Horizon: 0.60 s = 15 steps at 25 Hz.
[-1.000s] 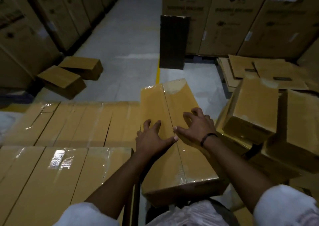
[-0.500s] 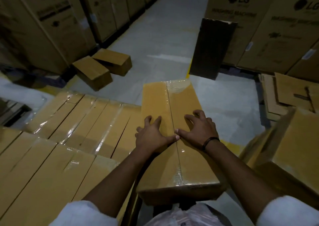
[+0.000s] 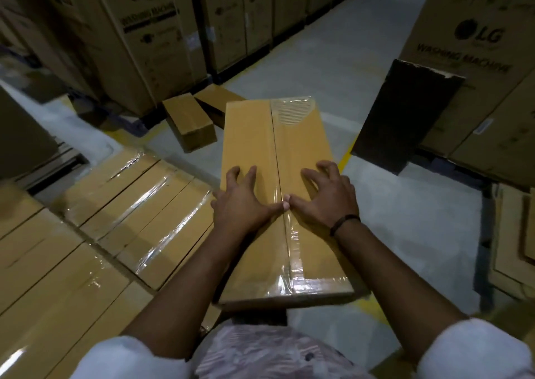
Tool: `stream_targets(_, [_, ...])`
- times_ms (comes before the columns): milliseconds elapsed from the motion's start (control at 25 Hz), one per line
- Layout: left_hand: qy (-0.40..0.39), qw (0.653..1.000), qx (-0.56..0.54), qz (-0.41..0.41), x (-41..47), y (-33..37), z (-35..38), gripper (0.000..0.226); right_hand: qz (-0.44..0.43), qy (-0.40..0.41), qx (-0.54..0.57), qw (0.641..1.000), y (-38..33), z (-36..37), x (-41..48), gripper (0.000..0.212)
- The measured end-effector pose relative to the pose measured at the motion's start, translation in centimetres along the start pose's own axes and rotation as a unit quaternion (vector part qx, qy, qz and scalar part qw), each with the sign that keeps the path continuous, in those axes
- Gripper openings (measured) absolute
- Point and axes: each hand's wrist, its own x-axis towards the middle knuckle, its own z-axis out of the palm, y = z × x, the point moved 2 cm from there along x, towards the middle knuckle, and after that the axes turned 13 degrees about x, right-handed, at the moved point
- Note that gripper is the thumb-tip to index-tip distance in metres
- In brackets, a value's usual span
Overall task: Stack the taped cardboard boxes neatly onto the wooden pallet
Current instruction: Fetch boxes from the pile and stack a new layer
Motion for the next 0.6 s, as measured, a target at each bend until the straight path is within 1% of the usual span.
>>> stream_targets(160, [0.029, 0.999, -0.015, -0.024, 4.5, 1.3, -0.5, 0.118, -0.03, 0.001, -0.007, 1.0, 0.7, -0.4, 5.3, 0.076])
stream_targets(400, [0.02, 0.995, -0.02, -0.093, 11.1, 1.2, 0.9, 0.115, -0.049, -0.067, 0.001, 0.997, 1.5, 2.6, 13.4, 0.072])
stream_targets(600, [0.009, 0.989, -0.023, -0.144, 19.3, 0.8, 1.3, 0.11, -0.07, -0.105, -0.013, 0.992, 1.2, 5.4, 23.0, 0.07])
